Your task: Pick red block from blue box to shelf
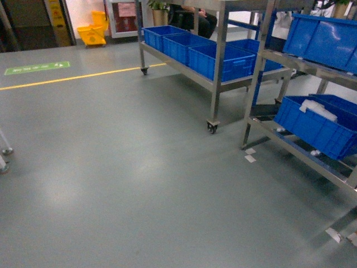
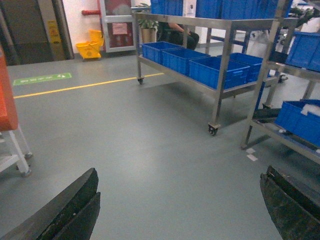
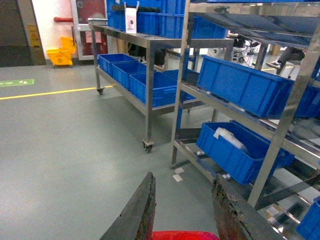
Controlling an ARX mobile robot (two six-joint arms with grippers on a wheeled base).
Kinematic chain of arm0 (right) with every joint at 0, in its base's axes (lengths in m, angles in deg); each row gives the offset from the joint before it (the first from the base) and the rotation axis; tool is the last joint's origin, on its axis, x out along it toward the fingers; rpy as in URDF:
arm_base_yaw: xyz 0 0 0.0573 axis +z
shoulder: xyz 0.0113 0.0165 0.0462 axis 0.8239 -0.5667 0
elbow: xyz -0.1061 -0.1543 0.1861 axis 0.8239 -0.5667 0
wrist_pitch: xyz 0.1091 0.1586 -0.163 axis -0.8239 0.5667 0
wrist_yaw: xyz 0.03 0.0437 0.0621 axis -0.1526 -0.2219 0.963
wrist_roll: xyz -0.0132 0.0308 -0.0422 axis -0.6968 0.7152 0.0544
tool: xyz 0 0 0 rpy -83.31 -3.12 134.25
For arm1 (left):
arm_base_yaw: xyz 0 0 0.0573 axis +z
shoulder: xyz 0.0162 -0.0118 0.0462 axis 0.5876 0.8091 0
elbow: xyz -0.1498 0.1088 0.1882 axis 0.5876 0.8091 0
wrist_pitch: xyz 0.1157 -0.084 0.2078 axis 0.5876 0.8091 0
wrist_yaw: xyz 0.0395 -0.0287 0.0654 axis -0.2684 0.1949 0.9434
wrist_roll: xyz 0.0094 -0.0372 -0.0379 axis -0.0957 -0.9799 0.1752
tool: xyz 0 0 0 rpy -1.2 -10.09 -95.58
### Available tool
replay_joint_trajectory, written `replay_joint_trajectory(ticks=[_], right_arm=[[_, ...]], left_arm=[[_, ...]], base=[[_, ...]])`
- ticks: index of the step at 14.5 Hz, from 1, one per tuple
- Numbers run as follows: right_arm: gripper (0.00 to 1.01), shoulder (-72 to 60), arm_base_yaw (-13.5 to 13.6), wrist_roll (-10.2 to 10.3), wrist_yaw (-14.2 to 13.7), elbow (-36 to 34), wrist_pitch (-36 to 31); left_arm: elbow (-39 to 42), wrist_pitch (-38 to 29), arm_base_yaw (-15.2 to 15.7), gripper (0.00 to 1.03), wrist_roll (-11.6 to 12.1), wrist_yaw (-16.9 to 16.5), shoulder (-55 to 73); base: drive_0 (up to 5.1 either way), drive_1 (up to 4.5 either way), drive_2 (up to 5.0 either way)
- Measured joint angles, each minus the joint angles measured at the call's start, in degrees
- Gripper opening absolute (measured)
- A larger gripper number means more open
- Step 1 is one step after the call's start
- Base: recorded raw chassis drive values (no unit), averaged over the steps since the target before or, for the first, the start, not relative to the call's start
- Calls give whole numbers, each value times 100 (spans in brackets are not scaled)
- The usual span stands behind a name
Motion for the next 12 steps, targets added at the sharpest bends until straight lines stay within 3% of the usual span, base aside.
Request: replay_joint_trajectory(ticks=[12], right_arm=[[28, 0, 0, 0, 0, 0, 2]], left_arm=[[0, 0, 0, 98, 0, 0, 0]], base=[[-164, -164, -164]])
